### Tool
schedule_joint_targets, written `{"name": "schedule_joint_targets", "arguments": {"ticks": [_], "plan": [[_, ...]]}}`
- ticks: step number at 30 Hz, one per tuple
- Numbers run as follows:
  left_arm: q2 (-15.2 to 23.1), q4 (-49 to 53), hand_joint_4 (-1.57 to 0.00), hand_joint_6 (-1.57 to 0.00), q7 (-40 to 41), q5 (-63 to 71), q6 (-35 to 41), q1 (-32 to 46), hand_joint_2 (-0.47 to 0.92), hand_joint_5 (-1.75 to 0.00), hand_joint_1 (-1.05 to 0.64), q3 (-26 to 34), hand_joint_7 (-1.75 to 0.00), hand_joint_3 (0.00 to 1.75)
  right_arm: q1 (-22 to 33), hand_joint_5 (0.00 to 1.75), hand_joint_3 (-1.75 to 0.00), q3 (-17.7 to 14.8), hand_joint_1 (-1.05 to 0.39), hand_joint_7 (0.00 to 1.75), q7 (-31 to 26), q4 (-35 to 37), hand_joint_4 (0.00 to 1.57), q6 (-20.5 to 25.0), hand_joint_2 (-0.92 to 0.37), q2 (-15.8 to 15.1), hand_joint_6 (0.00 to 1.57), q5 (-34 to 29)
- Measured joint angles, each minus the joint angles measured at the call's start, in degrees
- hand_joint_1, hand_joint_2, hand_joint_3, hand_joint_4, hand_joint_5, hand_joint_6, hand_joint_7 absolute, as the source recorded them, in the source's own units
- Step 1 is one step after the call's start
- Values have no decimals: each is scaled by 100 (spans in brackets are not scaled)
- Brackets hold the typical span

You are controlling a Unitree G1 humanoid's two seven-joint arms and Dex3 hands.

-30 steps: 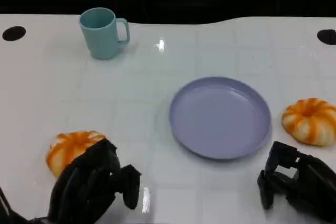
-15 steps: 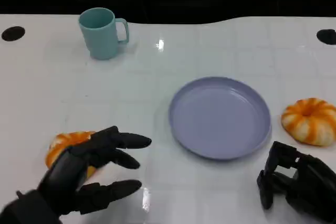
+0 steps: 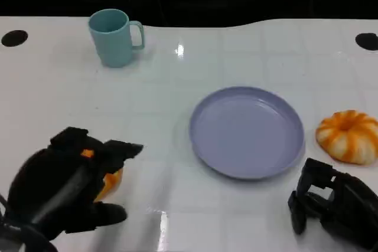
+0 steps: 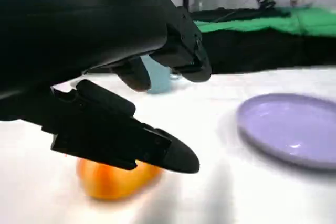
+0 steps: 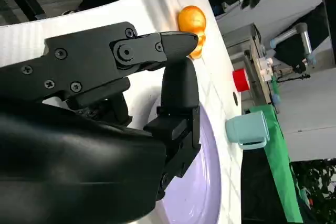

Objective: Grasp the bread from the table and place it into the plate.

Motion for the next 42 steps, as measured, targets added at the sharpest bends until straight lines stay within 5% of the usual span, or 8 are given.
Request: {"name": "schedule_joint_targets", "arguments": {"ticks": [7, 19, 36, 42], "plan": [[165, -107, 0, -34, -487, 1253, 746, -176, 70, -60, -50, -385, -9, 0, -10, 175, -19, 5, -59, 165, -14, 6, 74, -3, -92, 10, 62, -7], [316, 447, -10, -37, -683, 1548, 1144, -619, 71, -43, -48, -714, -2, 0, -21, 175, -19, 15, -59, 167, -69, 4, 75, -9, -92, 35, 62, -11], [537, 3339, -17, -39, 4, 1048, 1304, -2120, 74, -29, -44, -1521, -1, 1, -79, 175, -21, 13, -58, 163, -54, 68, 73, -32, -92, 69, 62, -15], [620, 3726, -26, -55, 48, 818, 1337, -2329, 84, -28, -47, -1742, -7, 4, -79, 175, -22, 29, -59, 165, -87, 73, 73, -86, -92, 66, 61, -40]]}}
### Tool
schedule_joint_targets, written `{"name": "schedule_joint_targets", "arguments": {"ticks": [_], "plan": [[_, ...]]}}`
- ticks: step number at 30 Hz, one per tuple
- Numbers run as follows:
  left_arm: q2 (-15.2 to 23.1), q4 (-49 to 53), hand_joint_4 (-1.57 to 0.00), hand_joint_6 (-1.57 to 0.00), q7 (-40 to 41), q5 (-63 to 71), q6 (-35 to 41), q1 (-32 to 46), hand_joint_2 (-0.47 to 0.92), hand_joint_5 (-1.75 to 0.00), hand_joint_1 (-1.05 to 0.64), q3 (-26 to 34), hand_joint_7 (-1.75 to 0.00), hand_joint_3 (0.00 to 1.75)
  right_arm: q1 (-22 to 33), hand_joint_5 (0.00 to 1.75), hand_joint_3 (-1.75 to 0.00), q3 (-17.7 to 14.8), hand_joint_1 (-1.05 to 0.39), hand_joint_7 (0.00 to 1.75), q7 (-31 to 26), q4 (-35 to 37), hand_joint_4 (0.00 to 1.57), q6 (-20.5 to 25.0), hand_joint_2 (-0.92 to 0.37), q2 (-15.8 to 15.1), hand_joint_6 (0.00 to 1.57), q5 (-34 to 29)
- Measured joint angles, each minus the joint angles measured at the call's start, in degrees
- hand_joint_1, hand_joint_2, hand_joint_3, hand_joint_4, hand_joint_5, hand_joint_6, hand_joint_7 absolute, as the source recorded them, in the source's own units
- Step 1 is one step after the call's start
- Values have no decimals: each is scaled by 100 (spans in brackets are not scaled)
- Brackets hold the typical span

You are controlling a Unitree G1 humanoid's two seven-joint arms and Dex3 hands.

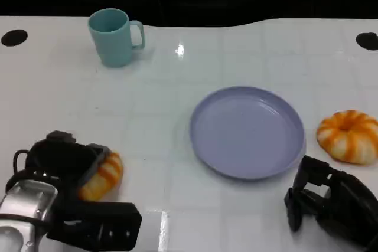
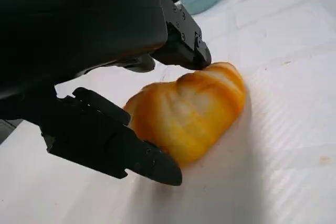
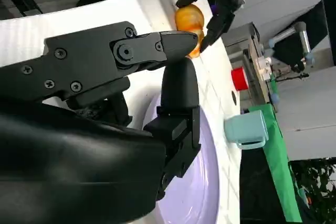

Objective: Grasp the bread from the table and place it into the plate.

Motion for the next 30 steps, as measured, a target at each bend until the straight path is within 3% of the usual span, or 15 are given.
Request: {"name": "schedule_joint_targets", "arguments": {"ticks": [5, 6, 7, 9, 10, 11, 12, 13, 14, 15, 18, 19, 24, 30], "plan": [[28, 214, -47, -68, 15, -420, 26, -164, 87, -20, -41, -46, -4, 2, -1, 175, -20, -10, -57, 165, 27, 31, 74, -30, -92, 2, 62, 22], [32, 241, -61, -76, 46, -498, 17, -175, 89, -24, -36, -46, -6, 5, -1, 175, -19, -11, -57, 163, 30, 31, 73, -21, -92, 1, 62, 26], [34, 300, -87, -96, 184, -635, -42, -176, 88, -26, -30, -30, -9, 5, -2, 175, -19, -14, -58, 162, 33, 31, 73, -9, -92, 1, 63, 31], [35, 574, -106, -116, 819, -904, -376, -178, 86, -36, -25, 36, -7, 3, -7, 175, -19, -18, -58, 161, 38, 31, 73, 11, -92, 0, 63, 32], [35, 748, -115, -126, 1205, -1025, -572, -181, 87, -45, -23, 59, -8, 4, -8, 175, -19, -18, -58, 160, 39, 31, 73, 14, -92, -1, 63, 32], [36, 890, -107, -134, 1485, -1101, -705, -186, 84, -100, -21, 64, -20, 16, -9, 175, -19, -18, -58, 161, 39, 31, 73, 17, -92, -2, 64, 30], [37, 1055, -98, -123, 1831, -1122, -850, -195, 65, -137, -18, 64, -71, 64, -9, 175, -19, -19, -59, 161, 36, 30, 73, 17, -92, -3, 64, 29], [37, 1238, -92, -102, 2247, -1144, -1033, -205, 43, -159, -17, 64, -130, 111, -9, 175, -19, -18, -60, 162, 32, 29, 74, 16, -92, -3, 64, 27], [36, 1405, -90, -94, 2667, -1161, -1190, -211, 35, -167, -16, 64, -151, 128, -9, 175, -19, -18, -60, 162, 28, 29, 74, 14, -92, -3, 64, 25], [33, 1566, -89, -89, 3109, -1174, -1333, -220, 32, -171, -15, 64, -163, 139, -9, 175, -19, -18, -60, 162, 25, 30, 73, 10, -92, -3, 64, 25], [24, 1821, -87, -83, 3830, -1329, -1584, -267, 28, -174, -15, 78, -173, 152, -23, 175, -20, -26, -60, 162, 45, 57, 73, 7, -92, -5, 63, 30], [24, 1862, -87, -84, 3935, -1362, -1635, -293, 29, -174, -15, 82, -166, 151, -28, 175, -19, -29, -60, 162, 54, 66, 73, 4, -92, -5, 63, 30], [19, 1996, -91, -84, 4012, -1669, -1656, -532, 27, -175, -13, 108, -174, 165, -75, 175, -18, -47, -58, 161, 105, 107, 75, 86, -92, -4, 64, 62], [-182, 2031, -89, -81, 3943, -2054, -1640, -884, 25, -175, -13, 190, -175, 165, -85, 175, -17, 32, -56, 153, -114, -95, 76, 399, -91, -46, 70, -25]]}}
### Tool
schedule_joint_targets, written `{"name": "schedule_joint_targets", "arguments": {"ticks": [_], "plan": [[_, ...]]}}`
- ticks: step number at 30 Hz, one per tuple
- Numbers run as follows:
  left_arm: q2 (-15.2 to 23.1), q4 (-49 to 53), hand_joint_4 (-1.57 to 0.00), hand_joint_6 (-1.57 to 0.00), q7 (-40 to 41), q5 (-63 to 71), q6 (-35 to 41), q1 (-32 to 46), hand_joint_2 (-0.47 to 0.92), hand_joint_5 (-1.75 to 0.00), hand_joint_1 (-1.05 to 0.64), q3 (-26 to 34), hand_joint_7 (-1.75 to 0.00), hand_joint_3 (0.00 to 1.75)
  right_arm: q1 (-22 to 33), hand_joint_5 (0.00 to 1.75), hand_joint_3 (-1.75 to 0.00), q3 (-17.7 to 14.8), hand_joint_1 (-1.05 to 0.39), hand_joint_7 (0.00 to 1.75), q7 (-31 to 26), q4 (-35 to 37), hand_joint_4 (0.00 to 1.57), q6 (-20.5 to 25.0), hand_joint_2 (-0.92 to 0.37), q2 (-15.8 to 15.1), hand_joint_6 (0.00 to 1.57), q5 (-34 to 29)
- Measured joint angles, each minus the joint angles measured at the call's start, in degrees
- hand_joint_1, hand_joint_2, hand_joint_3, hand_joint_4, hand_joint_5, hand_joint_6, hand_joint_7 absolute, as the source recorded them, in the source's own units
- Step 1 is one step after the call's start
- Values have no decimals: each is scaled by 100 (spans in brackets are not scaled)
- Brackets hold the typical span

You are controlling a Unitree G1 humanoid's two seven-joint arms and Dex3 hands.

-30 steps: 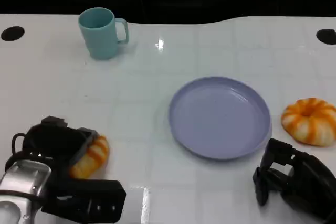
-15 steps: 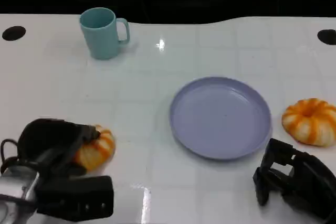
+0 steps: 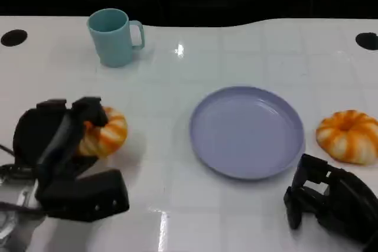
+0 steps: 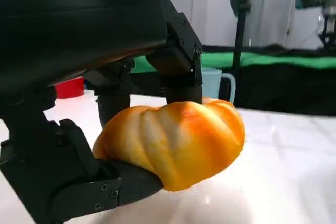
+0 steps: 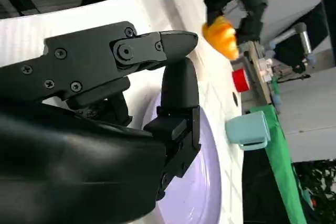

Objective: Grasp the bread from the table and place it into the plate.

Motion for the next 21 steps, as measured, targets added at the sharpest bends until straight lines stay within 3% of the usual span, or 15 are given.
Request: {"name": "schedule_joint_targets", "arguments": {"ticks": [7, 13, 21], "plan": [[-301, 12, -92, -87, -69, -278, -227, -358, 21, -175, -19, -11, -175, 170, 31, 175, -15, 5, -56, 151, -89, -215, 77, 374, -92, -58, 71, 31], [-663, 467, -93, -90, -59, -466, -613, -790, 10, -175, -21, -69, -175, 172, 86, 175, -16, 43, -56, 150, -149, -350, 77, 468, -92, -68, 72, 26], [-1116, 1260, -94, -92, 69, -456, -966, -1302, 16, -175, -26, -461, -175, 159, 151, 175, -18, 62, -57, 152, -129, -399, 76, 400, -92, -88, 70, 34]]}}
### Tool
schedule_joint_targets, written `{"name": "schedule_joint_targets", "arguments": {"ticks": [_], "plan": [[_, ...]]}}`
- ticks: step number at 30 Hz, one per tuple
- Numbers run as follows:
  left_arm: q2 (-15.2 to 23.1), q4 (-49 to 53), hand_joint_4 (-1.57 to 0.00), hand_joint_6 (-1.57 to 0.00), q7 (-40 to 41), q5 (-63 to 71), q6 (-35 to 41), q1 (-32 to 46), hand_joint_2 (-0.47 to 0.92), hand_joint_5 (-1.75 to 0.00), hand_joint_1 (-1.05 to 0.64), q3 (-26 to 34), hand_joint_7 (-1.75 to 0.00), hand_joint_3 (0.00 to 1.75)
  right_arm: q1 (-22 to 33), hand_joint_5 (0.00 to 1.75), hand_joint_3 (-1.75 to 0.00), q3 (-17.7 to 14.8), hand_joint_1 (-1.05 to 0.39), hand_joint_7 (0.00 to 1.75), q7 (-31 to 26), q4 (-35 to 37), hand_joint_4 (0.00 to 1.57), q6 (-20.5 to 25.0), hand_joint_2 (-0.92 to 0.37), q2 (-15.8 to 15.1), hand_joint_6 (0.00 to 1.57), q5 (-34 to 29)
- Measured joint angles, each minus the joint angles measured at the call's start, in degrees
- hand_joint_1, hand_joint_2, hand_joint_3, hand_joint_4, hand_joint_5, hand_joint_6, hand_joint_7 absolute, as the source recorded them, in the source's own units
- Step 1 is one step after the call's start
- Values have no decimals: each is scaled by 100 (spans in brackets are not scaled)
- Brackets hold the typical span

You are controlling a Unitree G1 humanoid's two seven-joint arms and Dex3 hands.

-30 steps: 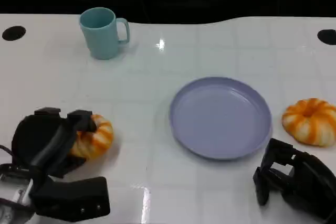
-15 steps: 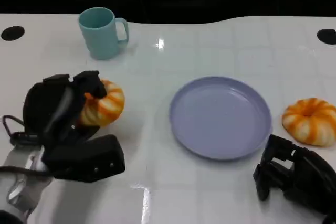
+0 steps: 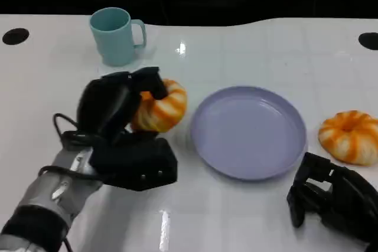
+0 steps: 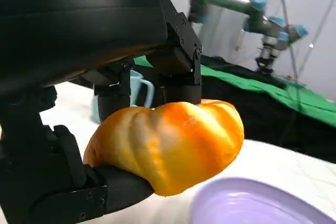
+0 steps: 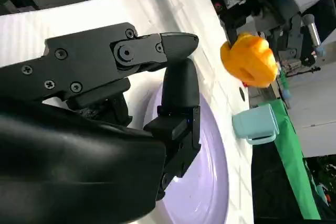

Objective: Grasp the bread from the table and place it into the plate.

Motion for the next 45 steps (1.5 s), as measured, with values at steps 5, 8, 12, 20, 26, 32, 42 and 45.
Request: {"name": "schedule_joint_targets", "arguments": {"ticks": [5, 8, 12, 20, 26, 32, 42, 45], "plan": [[-187, 199, -90, -89, 4, 118, -49, -258, 19, -175, -27, -243, -175, 143, 12, 175, -19, 36, -57, 152, -13, 1, 75, -47, -92, -16, 71, -6], [-404, 487, -92, -90, 4, 159, -65, -475, 19, -175, -28, -428, -173, 141, 20, 175, -19, 72, -57, 151, -18, -4, 75, -67, -92, -45, 70, -10], [-732, 884, -92, -92, 28, 153, -111, -766, 23, -175, -31, -525, -166, 136, 20, 175, -19, 82, -58, 150, 38, 0, 75, -68, -92, -46, 71, 14], [-1166, 1649, -89, -87, 296, 338, -62, -1270, 31, -175, -33, -844, -173, 127, -4, 175, -18, 90, -58, 151, 52, 101, 76, -207, -92, -53, 72, 18], [-1365, 2041, -88, -92, 318, 383, 24, -1595, 39, -174, -37, -1014, -156, 122, -60, 175, -15, 76, -55, 157, 107, 222, 76, -286, -92, -53, 70, 32], [-1533, 2316, -94, -100, 293, 510, 207, -1745, 39, -144, -35, -1235, -119, 112, -64, 175, -17, 45, -56, 155, 187, 226, 77, -266, -92, -47, 71, 65], [-1681, 2552, -41, -39, -864, 387, 424, -2129, 91, -7, -67, -1340, -2, 19, -43, 175, -19, 52, -57, 154, 134, 185, 77, -299, -92, -37, 72, 28], [-1674, 2559, -9, -12, -1008, 494, 611, -2169, 92, -1, -91, -1476, 0, 38, -38, 175, -19, 50, -57, 156, 122, 178, 78, -286, -91, -34, 72, 37]]}}
